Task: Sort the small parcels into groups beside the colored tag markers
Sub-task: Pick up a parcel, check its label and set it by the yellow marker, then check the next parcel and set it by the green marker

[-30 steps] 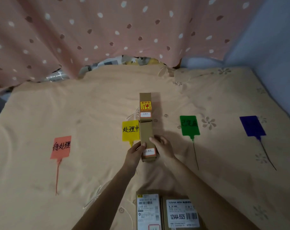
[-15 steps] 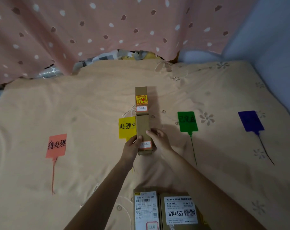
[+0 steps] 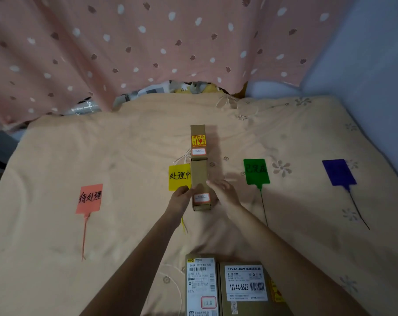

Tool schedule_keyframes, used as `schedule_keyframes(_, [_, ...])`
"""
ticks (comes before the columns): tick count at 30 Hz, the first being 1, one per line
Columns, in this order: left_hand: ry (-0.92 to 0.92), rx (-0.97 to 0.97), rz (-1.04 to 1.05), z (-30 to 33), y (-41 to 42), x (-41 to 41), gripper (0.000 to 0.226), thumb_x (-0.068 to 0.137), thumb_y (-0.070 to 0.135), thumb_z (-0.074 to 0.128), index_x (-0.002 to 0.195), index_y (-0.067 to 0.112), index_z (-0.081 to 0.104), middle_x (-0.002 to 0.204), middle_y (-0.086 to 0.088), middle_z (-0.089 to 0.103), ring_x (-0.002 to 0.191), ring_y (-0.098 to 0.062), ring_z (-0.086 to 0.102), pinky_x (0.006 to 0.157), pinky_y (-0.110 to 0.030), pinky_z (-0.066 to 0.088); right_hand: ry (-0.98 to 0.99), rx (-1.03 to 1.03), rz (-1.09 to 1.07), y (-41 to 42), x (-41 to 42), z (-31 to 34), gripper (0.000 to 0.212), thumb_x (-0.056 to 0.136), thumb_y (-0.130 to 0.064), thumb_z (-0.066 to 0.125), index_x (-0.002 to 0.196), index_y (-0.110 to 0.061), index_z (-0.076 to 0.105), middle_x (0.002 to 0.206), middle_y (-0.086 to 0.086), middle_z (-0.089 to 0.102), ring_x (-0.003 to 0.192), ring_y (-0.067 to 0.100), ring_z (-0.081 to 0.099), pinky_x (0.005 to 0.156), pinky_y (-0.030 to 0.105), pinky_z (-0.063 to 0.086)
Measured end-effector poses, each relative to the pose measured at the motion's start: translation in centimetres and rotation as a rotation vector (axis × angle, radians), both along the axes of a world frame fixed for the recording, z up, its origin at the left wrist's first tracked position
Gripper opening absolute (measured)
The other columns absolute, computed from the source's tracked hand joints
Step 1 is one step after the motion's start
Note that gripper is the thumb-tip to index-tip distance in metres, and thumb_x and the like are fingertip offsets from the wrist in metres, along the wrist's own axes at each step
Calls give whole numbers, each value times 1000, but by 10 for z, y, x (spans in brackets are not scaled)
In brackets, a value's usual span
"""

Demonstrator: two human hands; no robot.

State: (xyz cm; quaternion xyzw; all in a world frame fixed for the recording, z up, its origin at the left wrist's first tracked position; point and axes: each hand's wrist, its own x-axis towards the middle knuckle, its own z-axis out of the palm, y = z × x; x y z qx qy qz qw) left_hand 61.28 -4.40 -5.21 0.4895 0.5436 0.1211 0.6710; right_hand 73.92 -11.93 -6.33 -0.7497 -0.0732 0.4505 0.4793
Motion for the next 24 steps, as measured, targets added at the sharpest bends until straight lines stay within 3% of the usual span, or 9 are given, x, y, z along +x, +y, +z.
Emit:
schedule_keyframes(3, [-36,51,10,17,-7,-12,25,84,36,65,91,14,56,93,-5,53,91,-17,49,87,-35,37,13,20,-17,-18,-4,19,66,67,-55,75,123,-22,61,125,-6,62,116,18,58,103,44,47])
schedule_keyframes(9, [-55,116,17,46,-30,-51,14,94,24,58,97,11,56,96,-7,52,95,-19,47,88,-35,37,-12,67,-17,-55,-25,42,72,45,-68,71,106,-30,61,125,0,64,115,20,60,102,45,48])
schedule_keyframes(12, [-57,136,6,53,-46,-75,14,94,25,58,87,14,54,94,-9,49,92,-19,45,84,-34,36,-55,45,15,-75,-47,58,61,65,-58,73,115,-24,63,121,-3,63,114,17,59,102,44,48])
schedule_keyframes(14, [-38,137,-7,50,-58,-92,17,94,28,58,92,12,55,94,-10,50,91,-20,46,83,-34,37,-77,26,29,-89,-62,61,52,77,-49,72,120,-21,63,120,-3,64,111,16,59,102,43,48])
schedule_keyframes(18, [-10,77,-48,38,-83,-118,33,95,29,56,112,2,56,100,-11,54,95,-23,49,87,-36,39,-123,-34,47,-125,-93,63,44,77,-48,70,113,-25,62,120,-3,64,110,17,60,100,42,50])
schedule_keyframes(21, [2,45,-85,31,-104,-130,28,95,27,55,111,4,54,105,-12,54,99,-24,50,90,-37,40,-177,-136,132,-151,-115,63,43,82,-44,67,119,-24,59,115,-3,60,110,19,59,98,40,51])
schedule_keyframes(24, [37,13,-119,19,-124,-141,34,96,26,54,118,0,53,115,-14,54,108,-28,51,99,-40,39,-227,-229,208,-170,-136,58,42,86,-39,61,123,-21,57,123,1,59,111,20,56,97,40,50])
